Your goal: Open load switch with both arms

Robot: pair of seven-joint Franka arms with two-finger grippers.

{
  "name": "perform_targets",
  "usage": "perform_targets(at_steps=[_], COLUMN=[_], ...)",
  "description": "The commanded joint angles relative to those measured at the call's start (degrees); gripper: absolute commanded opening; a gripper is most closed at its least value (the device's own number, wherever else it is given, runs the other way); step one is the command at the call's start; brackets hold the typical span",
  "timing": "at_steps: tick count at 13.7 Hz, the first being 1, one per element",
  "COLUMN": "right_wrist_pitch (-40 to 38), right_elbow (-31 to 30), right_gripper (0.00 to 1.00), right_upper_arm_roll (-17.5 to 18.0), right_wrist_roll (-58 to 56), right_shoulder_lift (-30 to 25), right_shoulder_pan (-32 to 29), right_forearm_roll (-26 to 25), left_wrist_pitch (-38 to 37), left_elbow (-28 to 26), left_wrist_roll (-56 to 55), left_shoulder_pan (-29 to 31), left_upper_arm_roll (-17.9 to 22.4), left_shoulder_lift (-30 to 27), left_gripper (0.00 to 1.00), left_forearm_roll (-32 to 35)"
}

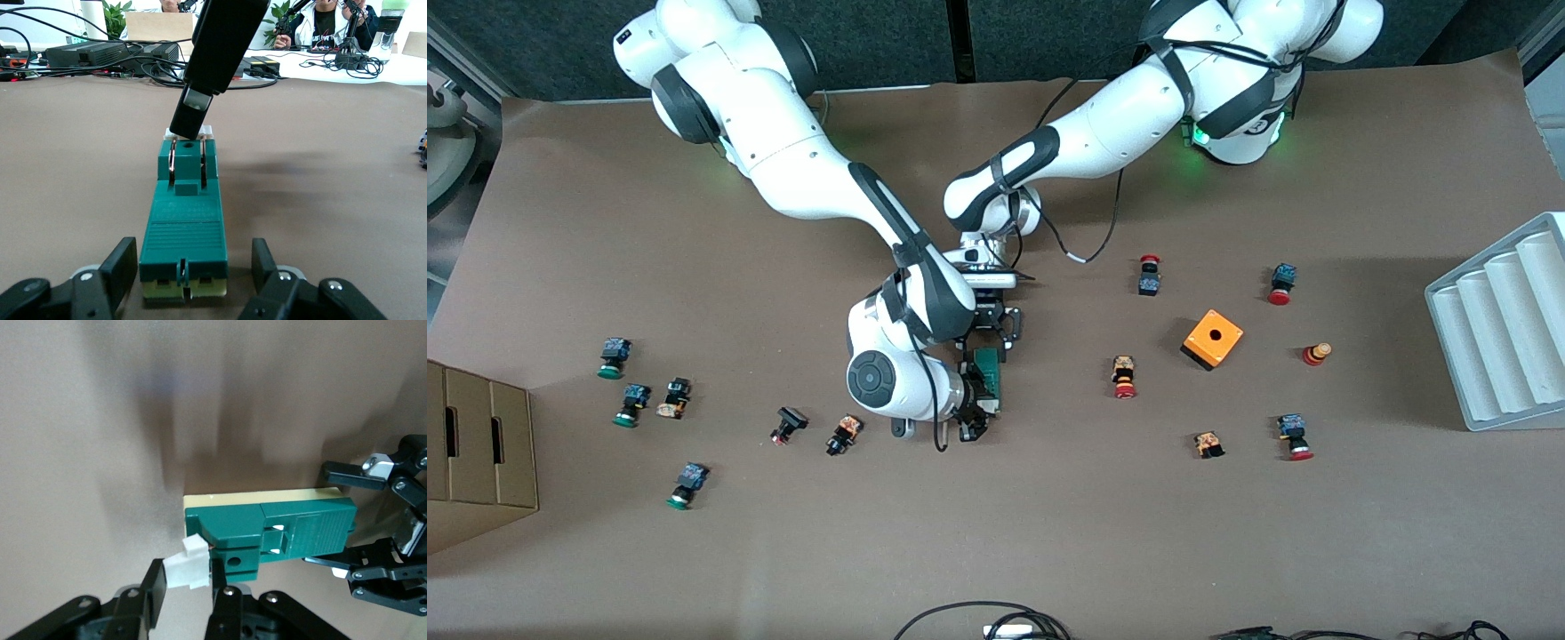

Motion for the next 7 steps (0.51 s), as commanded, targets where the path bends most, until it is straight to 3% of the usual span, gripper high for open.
perform_targets(at_steps=[1, 7], right_wrist_pitch=[-3.3, -4.3], right_elbow=[-3.1, -4.2], right_gripper=[0.33, 0.34], right_upper_arm_roll=[-0.1, 0.2], right_wrist_roll=[0.0, 0.0], right_shoulder_lift=[-1.9, -3.0], right_shoulder_pan=[1.2, 1.2], right_forearm_roll=[0.0, -0.9], left_wrist_pitch=[-0.7, -0.7], left_elbow=[1.5, 1.5], left_wrist_roll=[-0.6, -0.6], left_shoulder_pan=[-1.0, -1.0], left_upper_arm_roll=[0.7, 0.7], left_shoulder_lift=[1.0, 1.0], left_gripper=[0.78, 0.78], left_forearm_roll=[0.6, 0.6])
